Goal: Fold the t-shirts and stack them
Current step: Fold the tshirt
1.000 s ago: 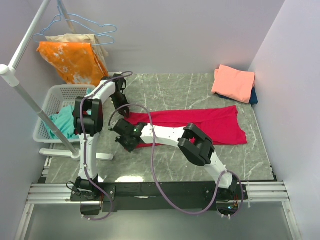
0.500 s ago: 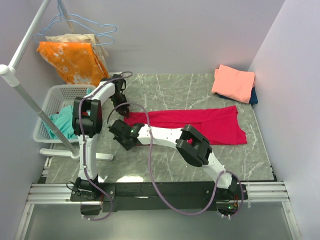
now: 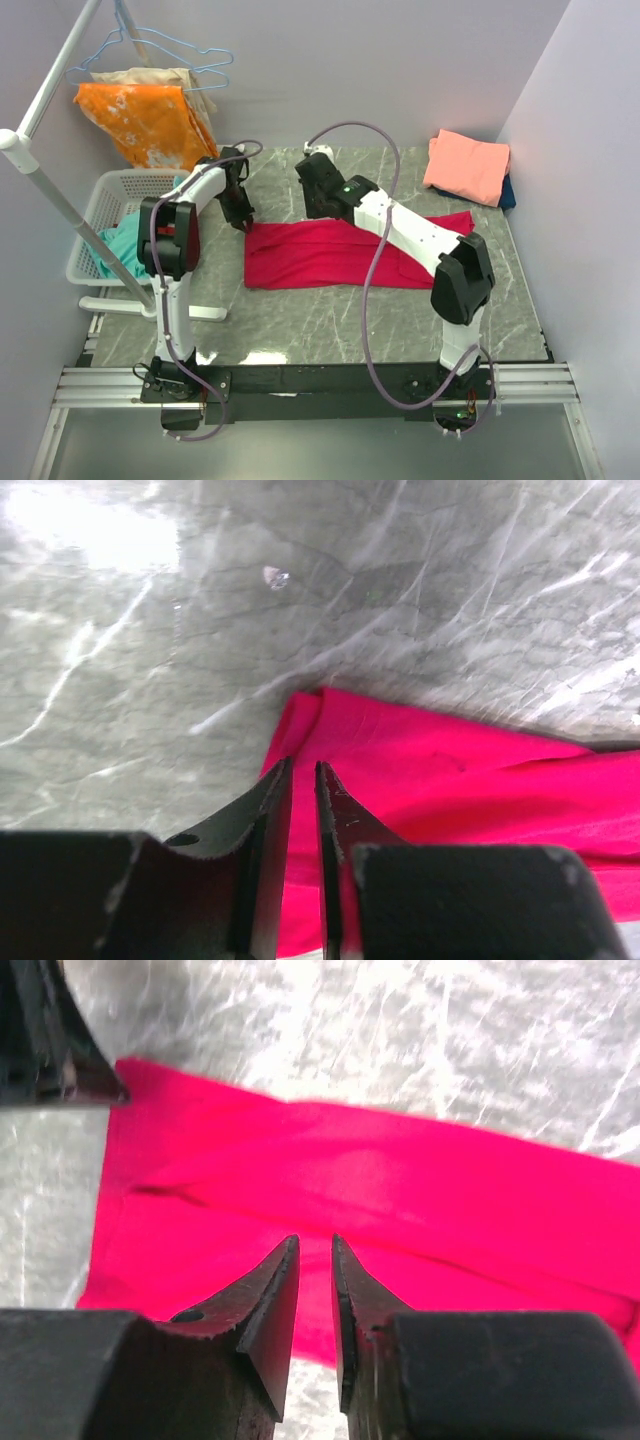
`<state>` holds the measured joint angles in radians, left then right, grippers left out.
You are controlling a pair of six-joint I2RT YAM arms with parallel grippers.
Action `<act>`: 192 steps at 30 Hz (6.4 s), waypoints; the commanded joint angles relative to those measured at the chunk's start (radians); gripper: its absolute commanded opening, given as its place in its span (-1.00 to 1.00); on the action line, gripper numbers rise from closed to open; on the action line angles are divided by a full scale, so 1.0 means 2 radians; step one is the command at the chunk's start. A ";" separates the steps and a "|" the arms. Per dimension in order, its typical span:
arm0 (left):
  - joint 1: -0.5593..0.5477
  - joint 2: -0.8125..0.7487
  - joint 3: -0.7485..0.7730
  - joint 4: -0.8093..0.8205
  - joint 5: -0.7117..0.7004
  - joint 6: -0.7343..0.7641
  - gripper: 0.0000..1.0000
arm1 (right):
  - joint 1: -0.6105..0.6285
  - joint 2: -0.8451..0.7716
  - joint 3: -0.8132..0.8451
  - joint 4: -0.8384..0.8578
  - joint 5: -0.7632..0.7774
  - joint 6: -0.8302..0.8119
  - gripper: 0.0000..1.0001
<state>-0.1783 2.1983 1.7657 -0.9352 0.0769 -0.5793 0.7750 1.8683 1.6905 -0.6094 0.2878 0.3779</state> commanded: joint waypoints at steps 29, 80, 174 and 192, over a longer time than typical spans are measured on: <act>-0.037 0.008 0.029 0.006 -0.083 -0.024 -0.59 | -0.107 0.173 0.058 -0.076 -0.128 0.005 -0.46; -0.053 -0.072 0.006 0.002 -0.057 -0.001 -0.57 | -0.115 0.137 0.117 -0.105 -0.102 0.017 -0.49; -0.109 -0.127 -0.154 0.080 -0.089 0.066 0.27 | -0.335 -0.035 -0.170 -0.059 -0.102 0.120 -0.03; -0.113 -0.153 -0.203 0.062 -0.160 -0.004 0.14 | -0.332 -0.044 -0.206 -0.035 -0.139 0.119 -0.13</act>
<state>-0.4026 1.9278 1.3746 -0.8333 -0.2447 -0.5537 0.1066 1.8359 1.2869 -0.7090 0.0174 0.6128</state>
